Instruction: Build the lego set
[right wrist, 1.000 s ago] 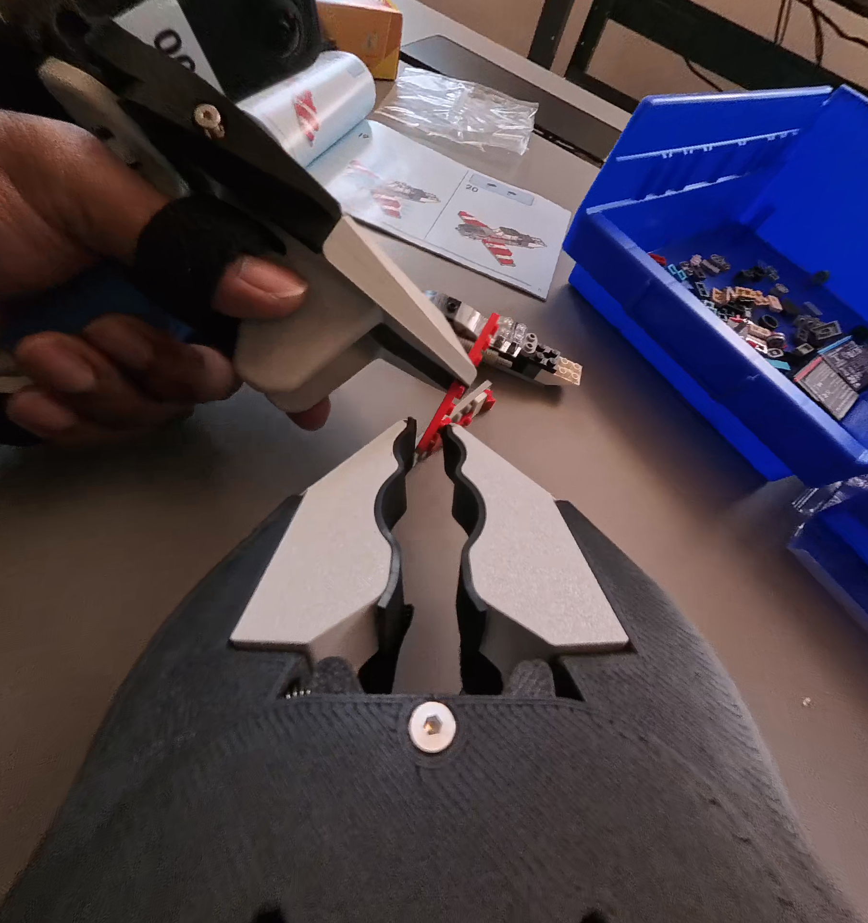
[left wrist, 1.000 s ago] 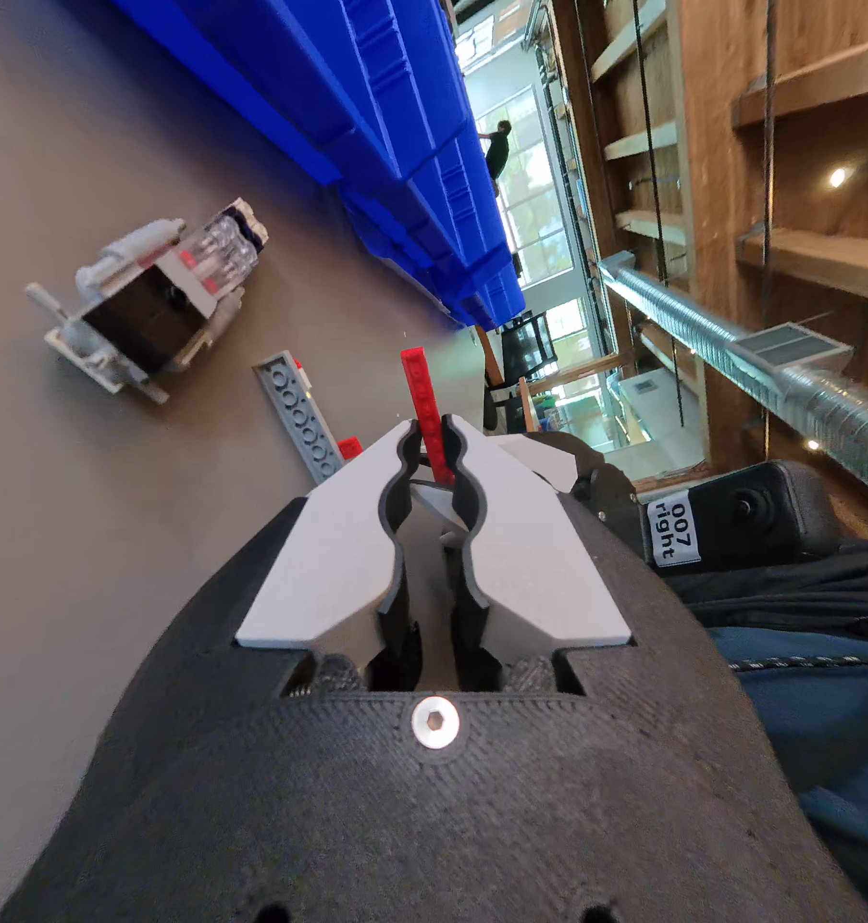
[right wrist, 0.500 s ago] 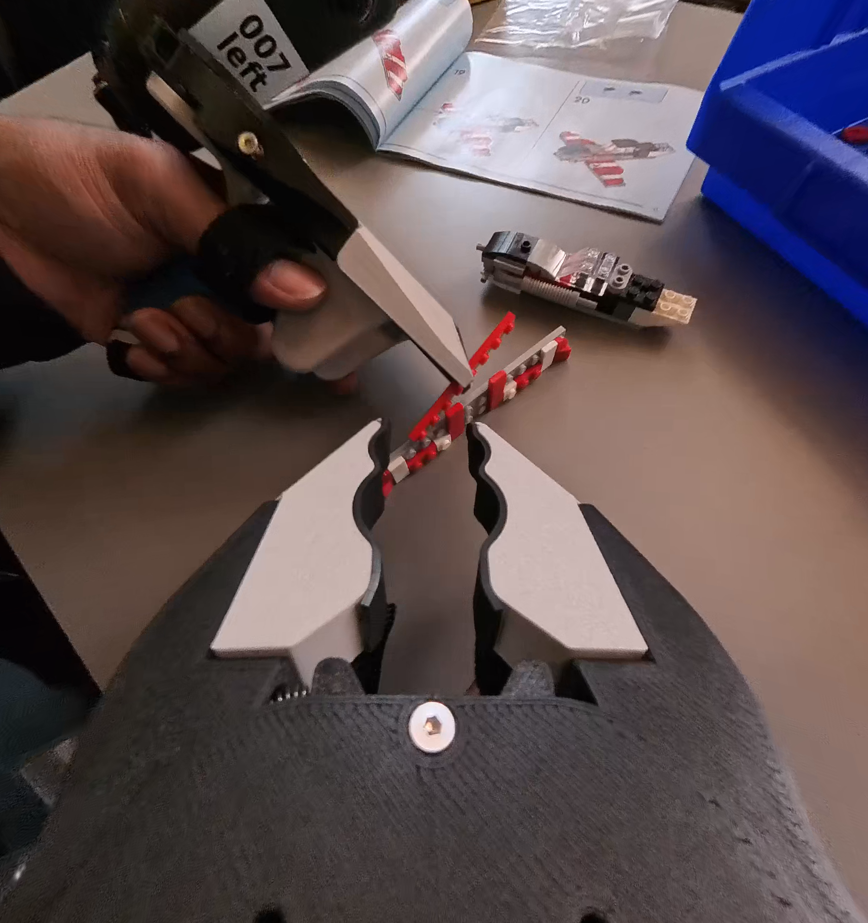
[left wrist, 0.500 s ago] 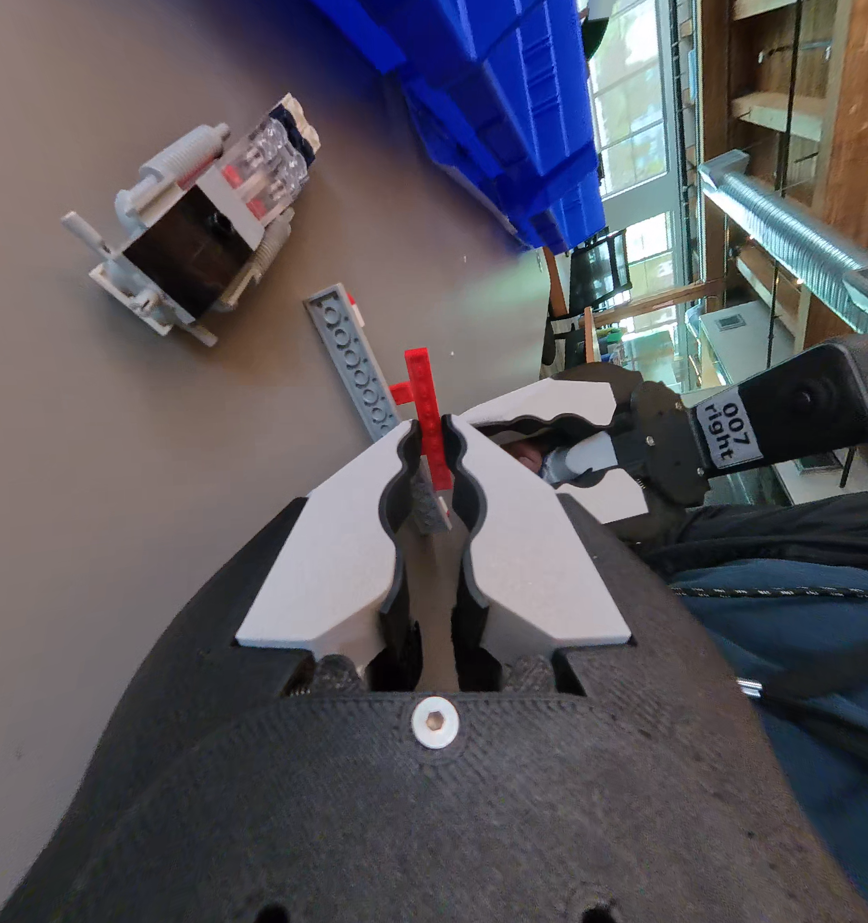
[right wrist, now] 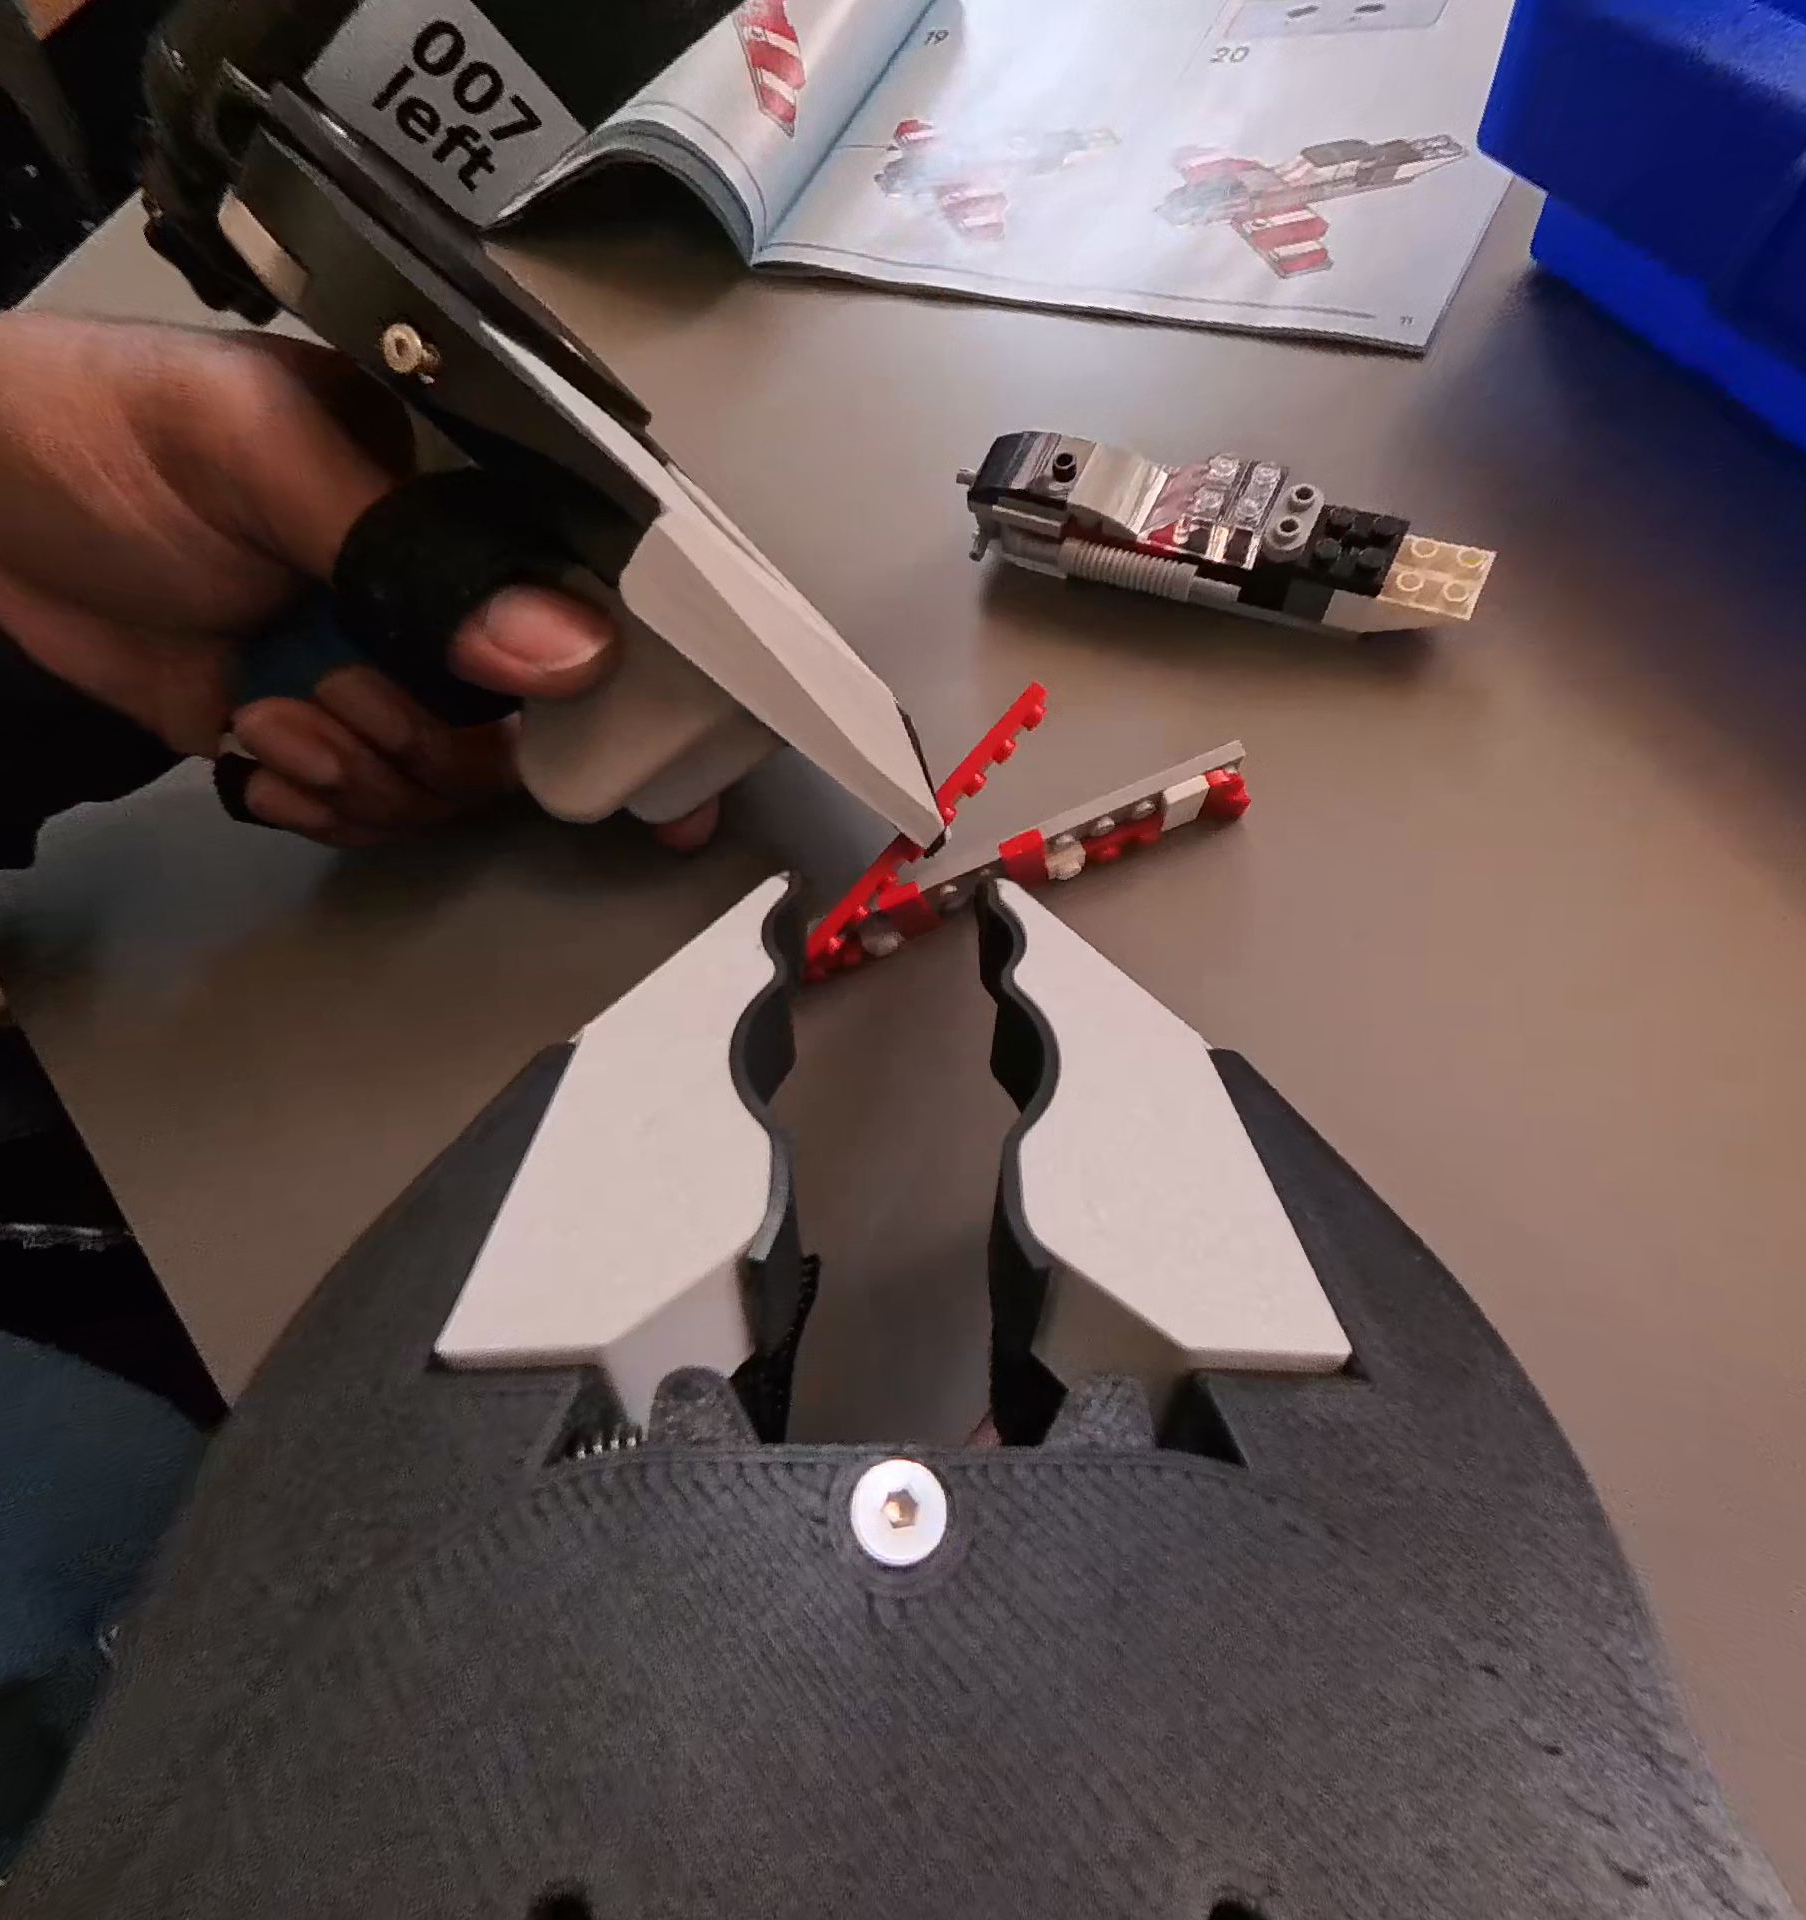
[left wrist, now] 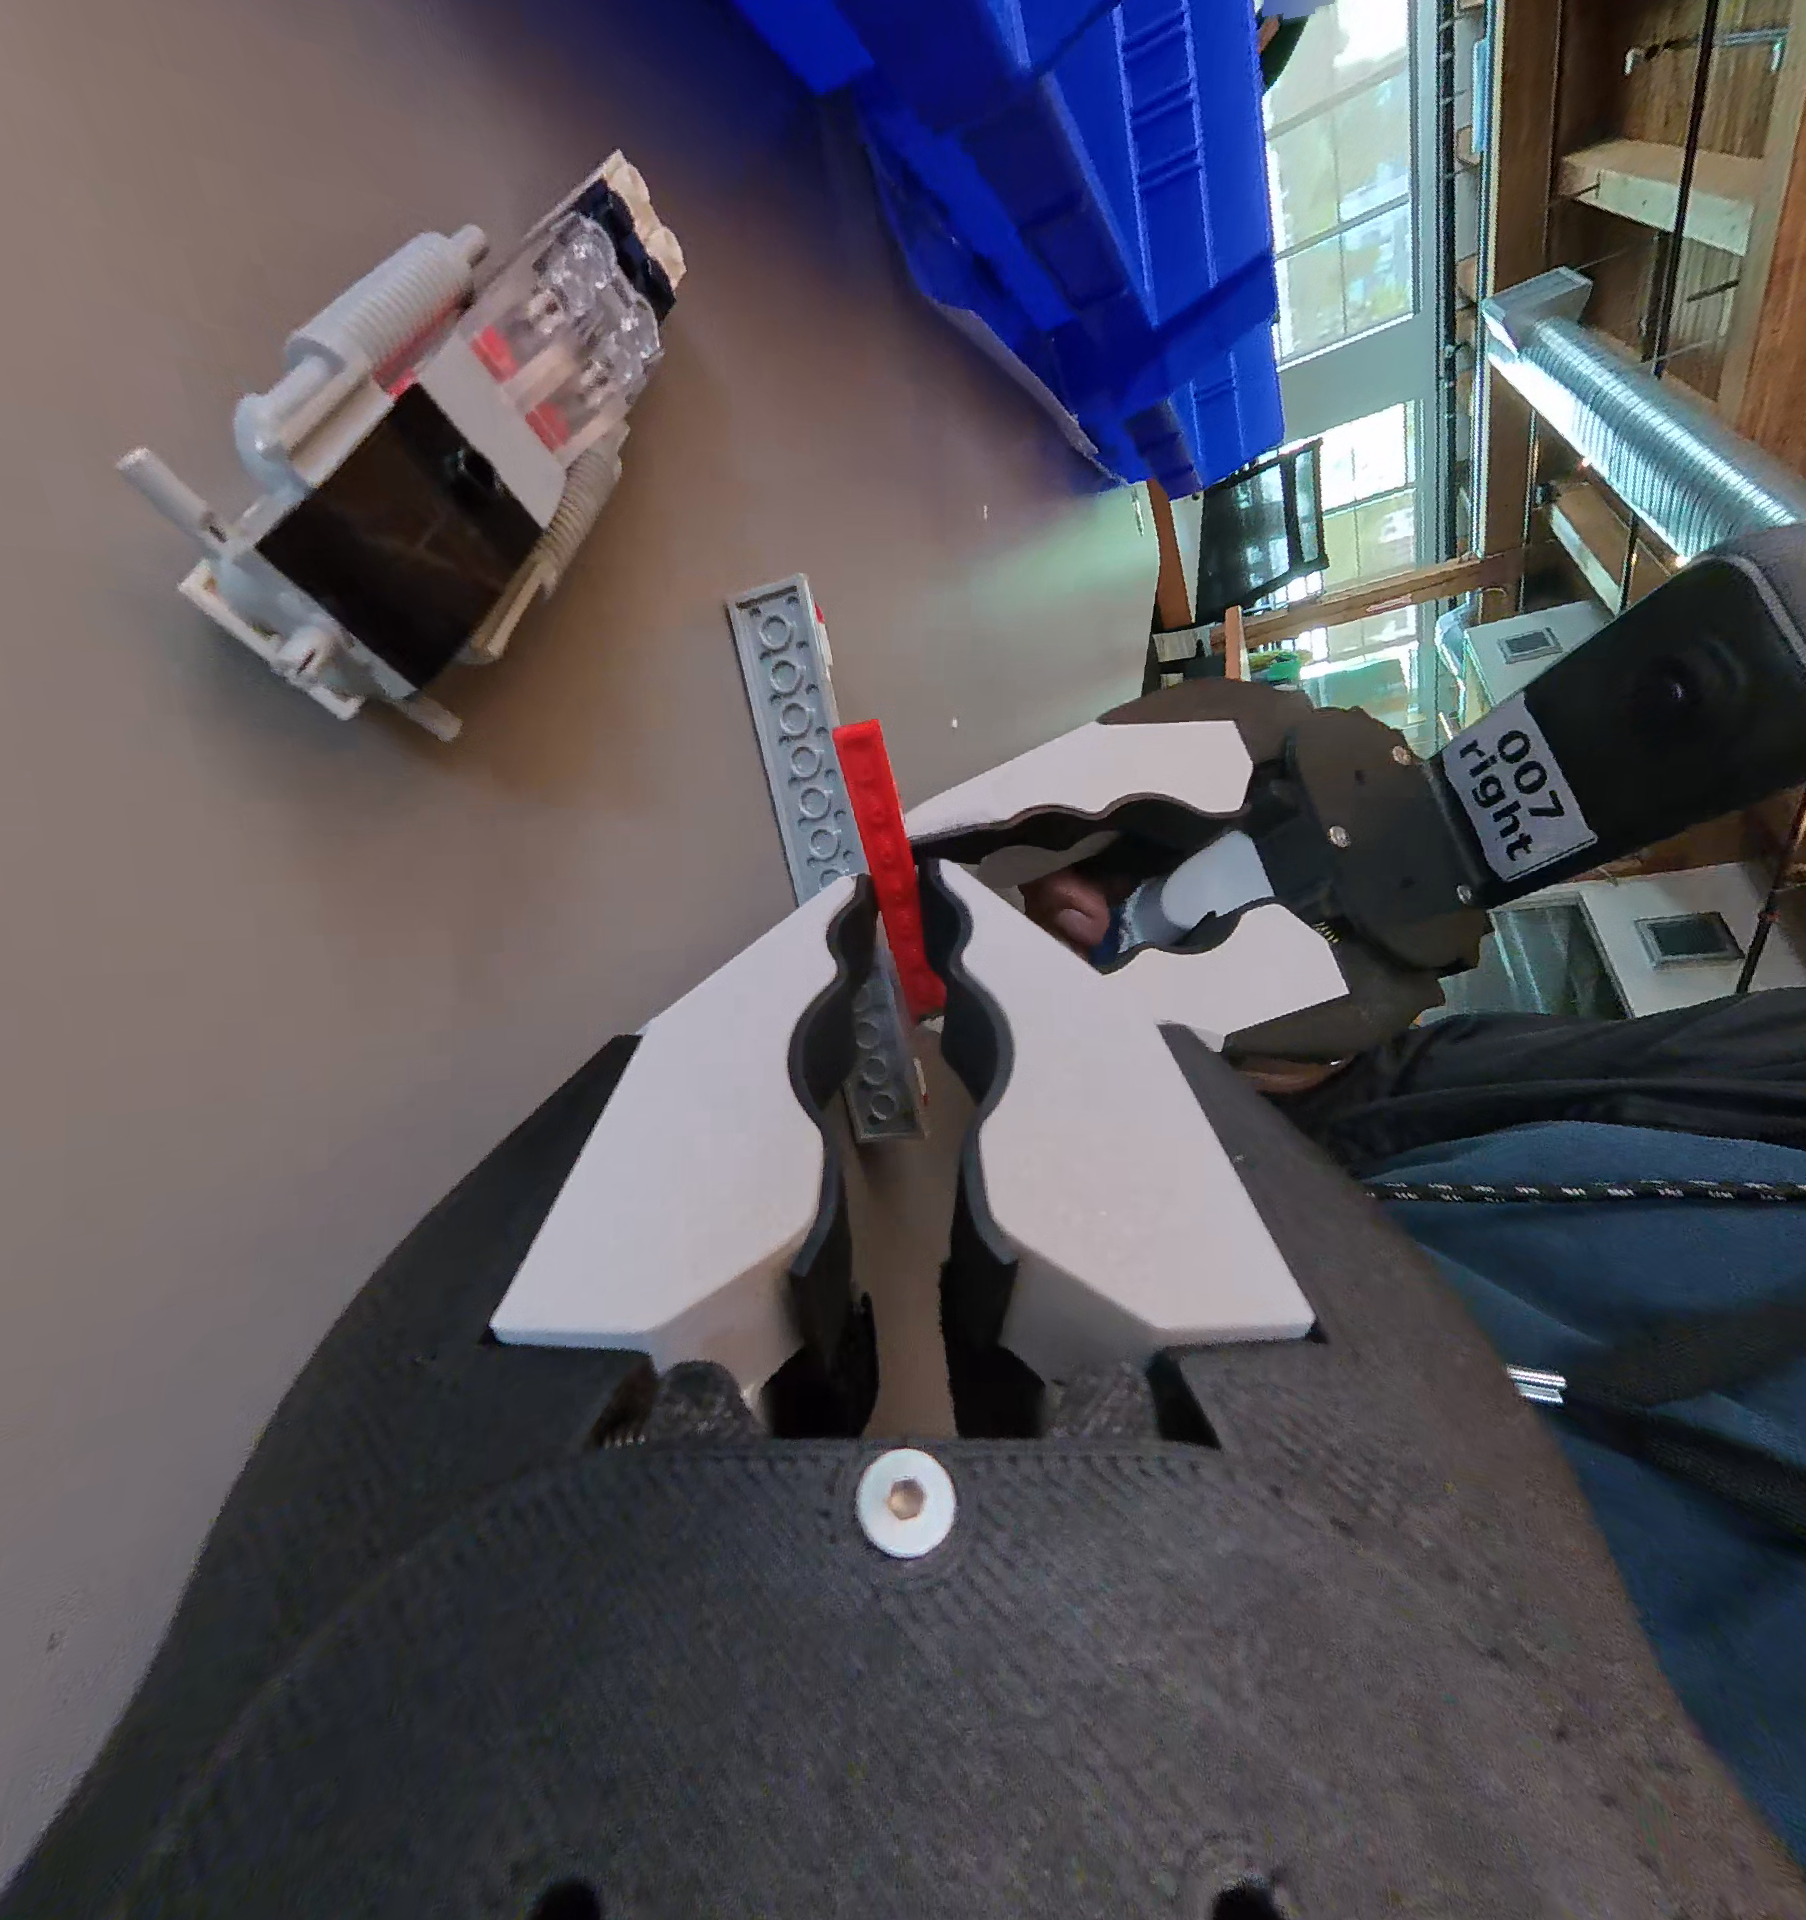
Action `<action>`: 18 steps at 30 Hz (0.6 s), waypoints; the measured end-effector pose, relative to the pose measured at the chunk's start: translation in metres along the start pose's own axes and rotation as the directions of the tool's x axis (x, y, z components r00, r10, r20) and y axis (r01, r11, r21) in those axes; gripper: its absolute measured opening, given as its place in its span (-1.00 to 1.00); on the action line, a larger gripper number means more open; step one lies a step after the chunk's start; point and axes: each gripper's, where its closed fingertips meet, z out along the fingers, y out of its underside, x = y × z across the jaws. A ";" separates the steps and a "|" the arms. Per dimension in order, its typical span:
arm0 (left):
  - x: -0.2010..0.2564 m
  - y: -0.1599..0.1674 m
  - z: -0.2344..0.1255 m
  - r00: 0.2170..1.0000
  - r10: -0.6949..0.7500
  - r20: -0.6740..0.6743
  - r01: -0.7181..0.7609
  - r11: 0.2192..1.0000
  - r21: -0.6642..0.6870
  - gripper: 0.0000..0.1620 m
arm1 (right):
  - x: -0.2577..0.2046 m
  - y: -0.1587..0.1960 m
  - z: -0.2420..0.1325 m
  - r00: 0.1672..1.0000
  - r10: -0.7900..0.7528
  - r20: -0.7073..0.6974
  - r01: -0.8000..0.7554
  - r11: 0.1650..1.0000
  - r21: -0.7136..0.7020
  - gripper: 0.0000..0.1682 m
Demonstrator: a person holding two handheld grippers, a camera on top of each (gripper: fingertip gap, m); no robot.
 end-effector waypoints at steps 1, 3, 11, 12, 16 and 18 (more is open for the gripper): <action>0.000 0.000 0.001 1.000 0.005 0.004 -0.005 1.000 -0.007 -0.90 | 0.000 0.000 0.001 1.000 0.003 0.004 -0.003 1.000 -0.004 -0.60; -0.001 0.001 0.002 1.000 0.016 0.011 -0.015 1.000 -0.023 -0.89 | 0.001 -0.001 0.002 1.000 0.011 0.014 -0.011 1.000 -0.006 -0.60; -0.001 0.000 0.003 0.999 0.021 0.030 -0.020 0.999 -0.029 -0.89 | 0.005 -0.002 0.003 1.000 0.022 0.011 -0.022 1.000 -0.011 -0.65; -0.001 0.000 0.003 0.999 0.020 0.032 -0.019 0.999 -0.026 -0.89 | 0.005 -0.002 0.003 1.000 0.024 0.011 -0.024 1.000 -0.011 -0.66; -0.001 -0.001 0.004 0.999 0.015 0.044 -0.015 1.000 -0.009 -0.89 | 0.006 -0.003 0.003 1.000 0.029 0.011 -0.029 1.000 -0.011 -0.69; -0.001 -0.001 0.004 0.998 0.020 0.055 -0.020 1.000 -0.001 -0.89 | 0.006 -0.003 0.003 1.000 0.029 0.011 -0.029 1.000 -0.010 -0.69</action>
